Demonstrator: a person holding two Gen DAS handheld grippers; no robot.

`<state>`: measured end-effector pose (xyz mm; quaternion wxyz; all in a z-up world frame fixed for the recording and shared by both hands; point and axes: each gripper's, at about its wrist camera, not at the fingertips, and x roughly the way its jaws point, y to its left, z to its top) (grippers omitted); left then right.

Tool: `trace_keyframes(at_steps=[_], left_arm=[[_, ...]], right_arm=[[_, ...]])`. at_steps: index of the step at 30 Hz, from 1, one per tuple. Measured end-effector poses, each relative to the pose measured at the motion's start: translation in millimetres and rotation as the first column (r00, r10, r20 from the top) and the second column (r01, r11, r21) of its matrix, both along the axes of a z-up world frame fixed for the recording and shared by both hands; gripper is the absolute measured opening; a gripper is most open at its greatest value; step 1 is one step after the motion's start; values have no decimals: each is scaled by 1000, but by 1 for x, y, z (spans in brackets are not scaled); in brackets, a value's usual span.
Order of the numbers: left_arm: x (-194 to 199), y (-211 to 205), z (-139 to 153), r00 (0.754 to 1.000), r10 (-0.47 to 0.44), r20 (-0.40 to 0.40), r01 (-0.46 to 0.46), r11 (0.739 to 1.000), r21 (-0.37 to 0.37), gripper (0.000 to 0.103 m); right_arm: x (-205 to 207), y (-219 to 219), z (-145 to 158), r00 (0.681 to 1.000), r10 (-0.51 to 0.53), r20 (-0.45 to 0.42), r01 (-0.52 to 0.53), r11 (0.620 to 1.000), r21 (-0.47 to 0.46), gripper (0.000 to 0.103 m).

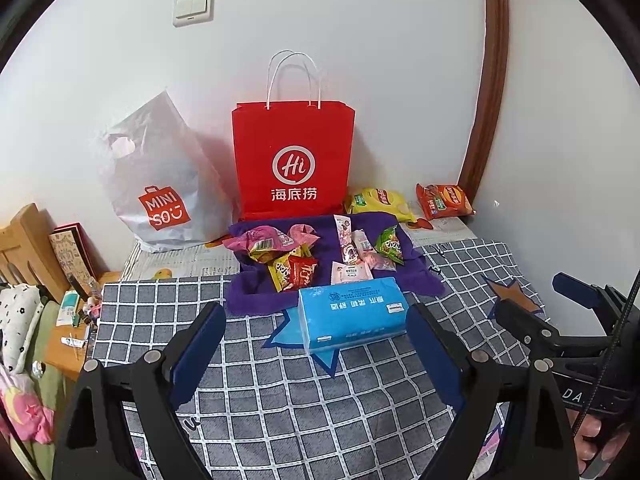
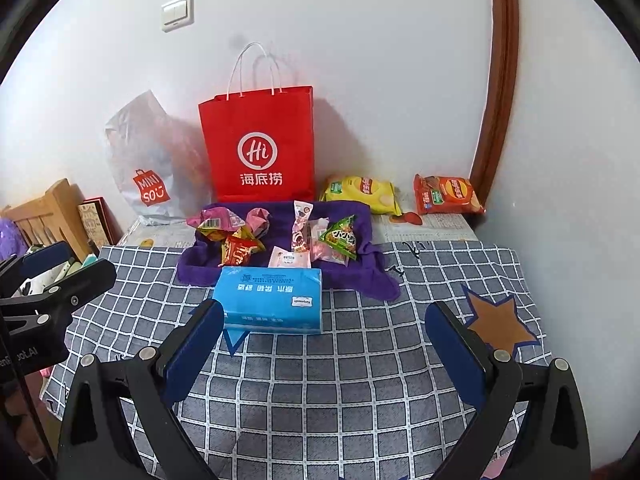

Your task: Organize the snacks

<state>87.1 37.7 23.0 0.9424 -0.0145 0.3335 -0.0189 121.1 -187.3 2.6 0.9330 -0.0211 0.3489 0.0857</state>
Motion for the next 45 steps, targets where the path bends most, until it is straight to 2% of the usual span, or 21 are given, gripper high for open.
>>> trace_keyframes(at_steps=[45], left_arm=[[0, -1, 0, 1000, 12, -1, -12, 1000, -4, 91]], right_arm=[[-1, -6, -1, 1000, -9, 3, 9, 1000, 14, 100]])
